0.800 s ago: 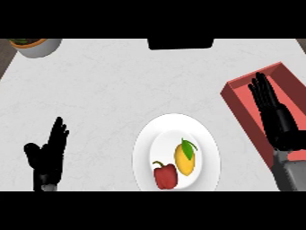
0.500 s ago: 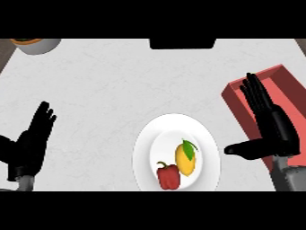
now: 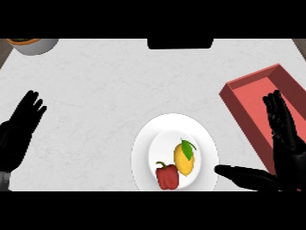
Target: Pick the lemon from the plate and place it in the cardboard box
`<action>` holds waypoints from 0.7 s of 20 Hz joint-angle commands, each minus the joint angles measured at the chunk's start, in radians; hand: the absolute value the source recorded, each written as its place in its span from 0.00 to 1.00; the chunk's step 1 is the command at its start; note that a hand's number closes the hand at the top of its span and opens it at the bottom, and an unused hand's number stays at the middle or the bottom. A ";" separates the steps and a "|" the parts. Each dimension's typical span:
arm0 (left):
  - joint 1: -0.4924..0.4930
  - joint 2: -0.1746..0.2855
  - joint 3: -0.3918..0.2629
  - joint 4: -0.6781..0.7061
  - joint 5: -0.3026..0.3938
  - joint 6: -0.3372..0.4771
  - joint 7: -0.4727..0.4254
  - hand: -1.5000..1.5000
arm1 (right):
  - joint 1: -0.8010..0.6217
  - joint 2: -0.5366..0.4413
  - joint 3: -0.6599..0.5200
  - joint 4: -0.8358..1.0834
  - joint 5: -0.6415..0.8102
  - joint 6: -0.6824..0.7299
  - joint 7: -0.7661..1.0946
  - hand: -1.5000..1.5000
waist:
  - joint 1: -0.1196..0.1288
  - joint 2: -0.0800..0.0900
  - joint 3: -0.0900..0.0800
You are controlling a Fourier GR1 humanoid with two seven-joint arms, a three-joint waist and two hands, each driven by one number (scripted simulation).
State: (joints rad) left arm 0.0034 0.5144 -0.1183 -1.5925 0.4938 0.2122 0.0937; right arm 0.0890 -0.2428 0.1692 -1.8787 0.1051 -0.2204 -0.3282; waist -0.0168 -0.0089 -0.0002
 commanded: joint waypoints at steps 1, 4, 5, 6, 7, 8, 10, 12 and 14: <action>-0.029 0.031 0.043 -0.008 0.037 -0.046 0.037 0.50 | 0.111 -0.087 0.091 -0.182 0.126 0.036 0.066 0.00 | -0.001 0.003 -0.001; -0.006 -0.010 0.003 -0.008 0.001 -0.010 0.007 0.50 | 0.099 -0.238 0.090 -0.187 0.283 0.093 0.266 0.00 | 0.000 0.002 -0.007; 0.006 0.006 0.003 -0.008 0.005 -0.033 0.009 0.50 | 0.076 -0.267 0.098 -0.177 0.335 0.112 0.316 0.00 | 0.014 0.004 -0.007; -0.009 0.031 0.029 -0.024 0.016 -0.019 0.045 0.50 | 0.103 -0.296 0.117 -0.201 0.398 0.122 0.355 0.00 | 0.008 0.000 -0.007; 0.012 0.021 0.032 0.005 0.024 -0.051 0.005 0.50 | 0.106 -0.327 0.118 -0.231 0.422 0.158 0.427 0.00 | 0.006 0.002 -0.010; -0.034 0.014 0.027 0.001 0.011 -0.026 0.022 0.50 | 0.066 -0.357 0.114 -0.236 0.427 0.214 0.492 0.00 | 0.008 0.007 -0.008; -0.011 0.028 0.042 0.004 0.025 -0.052 0.016 0.50 | 0.052 -0.380 0.155 -0.289 0.486 0.283 0.623 0.00 | 0.020 0.005 -0.009; -0.050 0.020 0.038 -0.002 0.036 -0.048 0.044 0.50 | -0.004 -0.361 0.224 -0.316 0.539 0.355 0.775 0.00 | 0.030 0.009 -0.009; -0.036 0.020 0.025 0.018 0.018 -0.077 0.017 0.50 | -0.048 -0.345 0.272 -0.307 0.539 0.446 0.886 0.00 | 0.039 0.012 -0.006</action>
State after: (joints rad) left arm -0.0313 0.5291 -0.0925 -1.5836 0.5140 0.1648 0.1209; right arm 0.1045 -0.5813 0.3631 -2.1603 0.5825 0.0945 0.3403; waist 0.0041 -0.0014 -0.0076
